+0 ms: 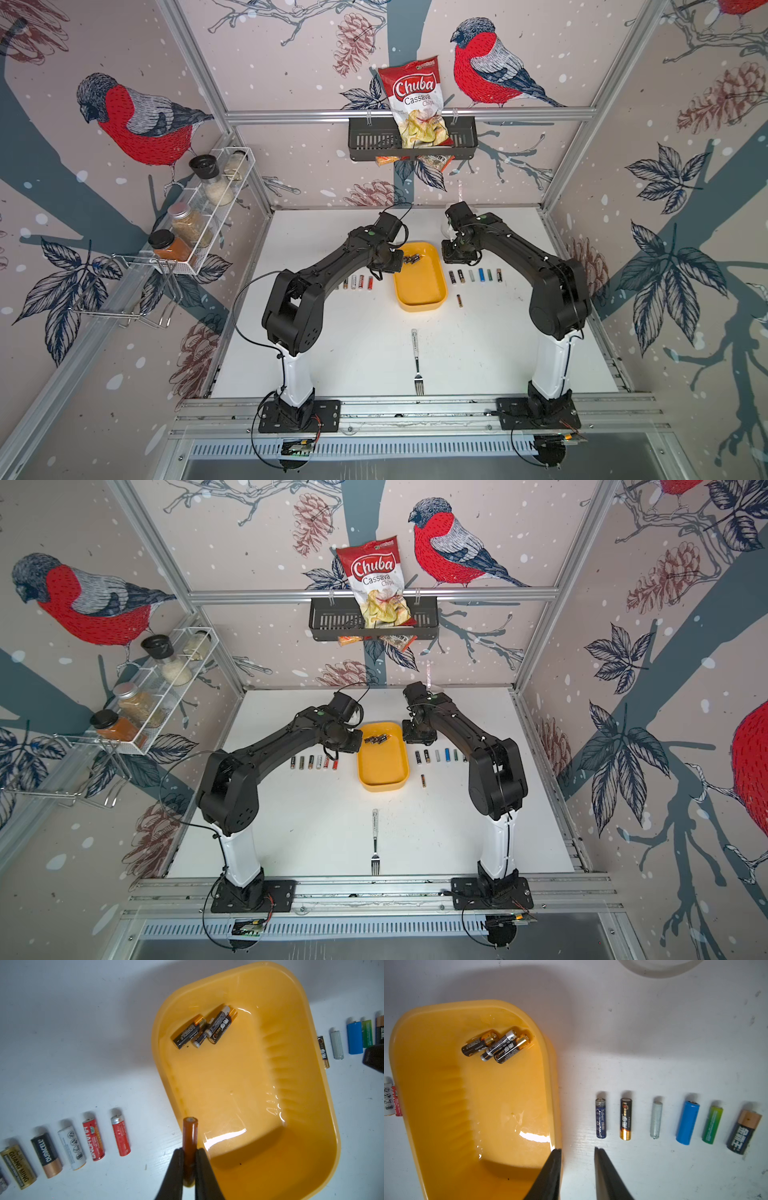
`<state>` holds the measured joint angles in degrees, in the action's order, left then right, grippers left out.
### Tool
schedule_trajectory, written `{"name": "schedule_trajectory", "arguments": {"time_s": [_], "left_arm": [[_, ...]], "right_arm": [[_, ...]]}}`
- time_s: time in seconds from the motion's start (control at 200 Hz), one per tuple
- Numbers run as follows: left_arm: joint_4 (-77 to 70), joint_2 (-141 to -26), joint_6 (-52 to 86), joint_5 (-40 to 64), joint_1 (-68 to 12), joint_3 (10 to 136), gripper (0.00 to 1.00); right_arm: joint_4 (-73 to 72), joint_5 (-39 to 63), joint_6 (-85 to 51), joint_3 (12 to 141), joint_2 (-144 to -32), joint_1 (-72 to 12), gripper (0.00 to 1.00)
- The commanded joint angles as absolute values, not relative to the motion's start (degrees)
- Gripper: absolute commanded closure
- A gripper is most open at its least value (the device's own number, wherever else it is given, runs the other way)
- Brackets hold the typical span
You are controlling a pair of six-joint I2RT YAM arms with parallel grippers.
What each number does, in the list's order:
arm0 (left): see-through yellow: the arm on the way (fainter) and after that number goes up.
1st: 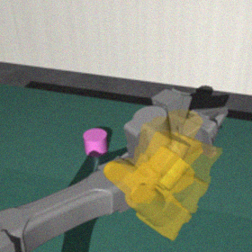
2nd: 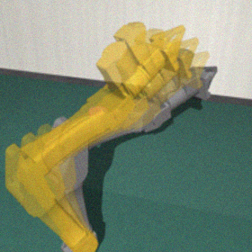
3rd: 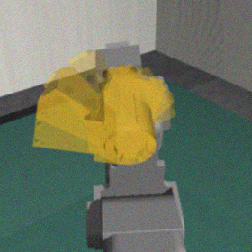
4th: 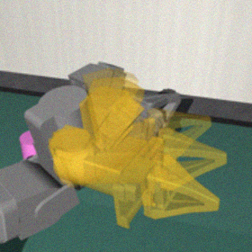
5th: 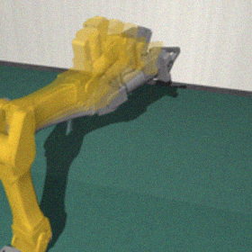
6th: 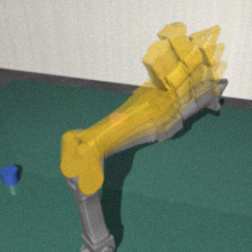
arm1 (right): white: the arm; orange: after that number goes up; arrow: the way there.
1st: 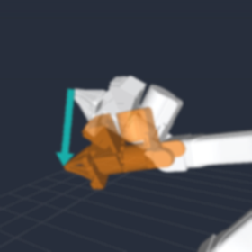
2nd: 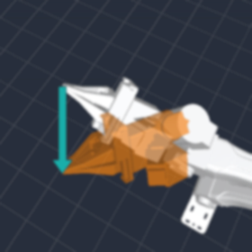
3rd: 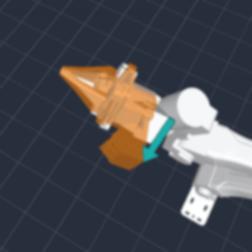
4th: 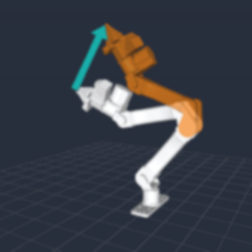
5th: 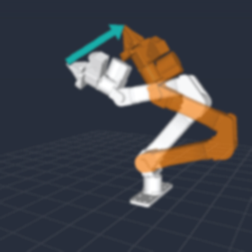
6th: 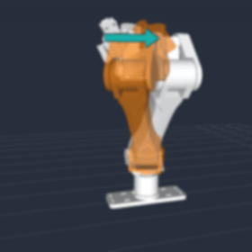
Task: Take the batteries out of the storage box
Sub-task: Place the battery at the center of the board.
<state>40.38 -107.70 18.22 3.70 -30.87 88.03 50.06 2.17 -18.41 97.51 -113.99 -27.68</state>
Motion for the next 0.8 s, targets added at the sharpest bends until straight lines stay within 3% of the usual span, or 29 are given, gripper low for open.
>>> {"name": "schedule_trajectory", "arguments": {"time_s": [0.0,0.79], "left_arm": [[39.0,-105.3,19.2,2.9,-30.2,85.4,0.86],[29.4,-95.4,29.0,1.9,-29.2,59.7,0.86]], "right_arm": [[51.9,2.3,-19.0,99.6,-115.3,-28.2,0.66],[56.2,2.2,-18.4,110.3,-121.5,-30.3,0.66]]}}
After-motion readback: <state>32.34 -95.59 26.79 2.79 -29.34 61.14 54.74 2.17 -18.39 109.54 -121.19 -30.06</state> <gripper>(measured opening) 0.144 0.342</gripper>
